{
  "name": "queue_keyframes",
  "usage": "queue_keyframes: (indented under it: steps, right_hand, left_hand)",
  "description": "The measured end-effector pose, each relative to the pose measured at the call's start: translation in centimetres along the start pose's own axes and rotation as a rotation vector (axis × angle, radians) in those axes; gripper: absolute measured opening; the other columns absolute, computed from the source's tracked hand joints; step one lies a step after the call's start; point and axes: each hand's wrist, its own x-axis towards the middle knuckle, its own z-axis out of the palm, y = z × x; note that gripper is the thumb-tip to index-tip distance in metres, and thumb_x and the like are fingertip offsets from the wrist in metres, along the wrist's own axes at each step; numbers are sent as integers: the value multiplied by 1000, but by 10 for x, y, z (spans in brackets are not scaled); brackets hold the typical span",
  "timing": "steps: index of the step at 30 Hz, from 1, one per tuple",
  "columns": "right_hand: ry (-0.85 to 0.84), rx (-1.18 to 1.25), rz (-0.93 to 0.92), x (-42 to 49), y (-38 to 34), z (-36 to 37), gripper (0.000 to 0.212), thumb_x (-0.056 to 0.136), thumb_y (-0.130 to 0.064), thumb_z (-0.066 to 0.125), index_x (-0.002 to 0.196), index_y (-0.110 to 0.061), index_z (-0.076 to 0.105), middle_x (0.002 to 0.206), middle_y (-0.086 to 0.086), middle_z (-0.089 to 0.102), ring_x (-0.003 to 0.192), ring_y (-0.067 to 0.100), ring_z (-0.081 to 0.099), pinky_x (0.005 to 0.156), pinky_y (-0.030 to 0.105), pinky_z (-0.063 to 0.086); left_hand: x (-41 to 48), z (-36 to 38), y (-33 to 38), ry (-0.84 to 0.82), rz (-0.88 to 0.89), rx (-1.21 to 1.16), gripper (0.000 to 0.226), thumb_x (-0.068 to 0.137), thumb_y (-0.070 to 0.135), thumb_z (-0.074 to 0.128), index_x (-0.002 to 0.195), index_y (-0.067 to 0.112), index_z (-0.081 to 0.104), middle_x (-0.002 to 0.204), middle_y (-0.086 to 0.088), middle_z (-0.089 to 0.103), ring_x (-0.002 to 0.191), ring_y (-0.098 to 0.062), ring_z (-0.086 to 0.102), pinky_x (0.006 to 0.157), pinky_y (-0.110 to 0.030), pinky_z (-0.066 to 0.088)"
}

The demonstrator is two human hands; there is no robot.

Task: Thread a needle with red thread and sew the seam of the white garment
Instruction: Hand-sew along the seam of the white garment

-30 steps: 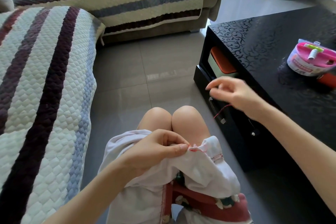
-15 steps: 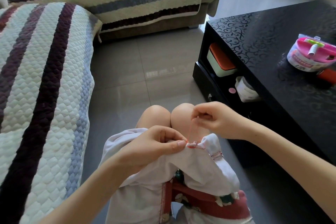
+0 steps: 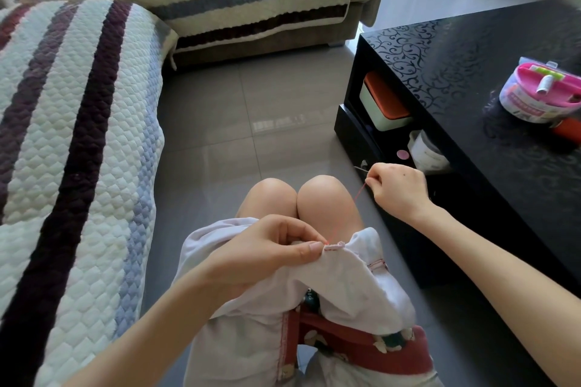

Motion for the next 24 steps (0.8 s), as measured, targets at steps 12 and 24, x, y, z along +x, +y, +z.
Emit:
queue_keyframes:
  steps: [12,24]
  right_hand:
    - [-766,819,-247,-66,-19,-56,40,80,-36,74,63,-3,60,59,5,41,57,14,38,55,25,29]
    - [-278,523,-160,-98,4,-55,18,76,-47,71,71,-29,69,52,-4,41,51,6,38,53,21,29]
  left_hand:
    - [-3,-8,1,136,20,165,4,83,18,74,84,15,76,82,0,74,79,-6,66,72,-18,51]
    - [11,16,-8,286,7,592,9,79,25,77,74,17,75,67,8,71,60,6,57,56,-9,43]
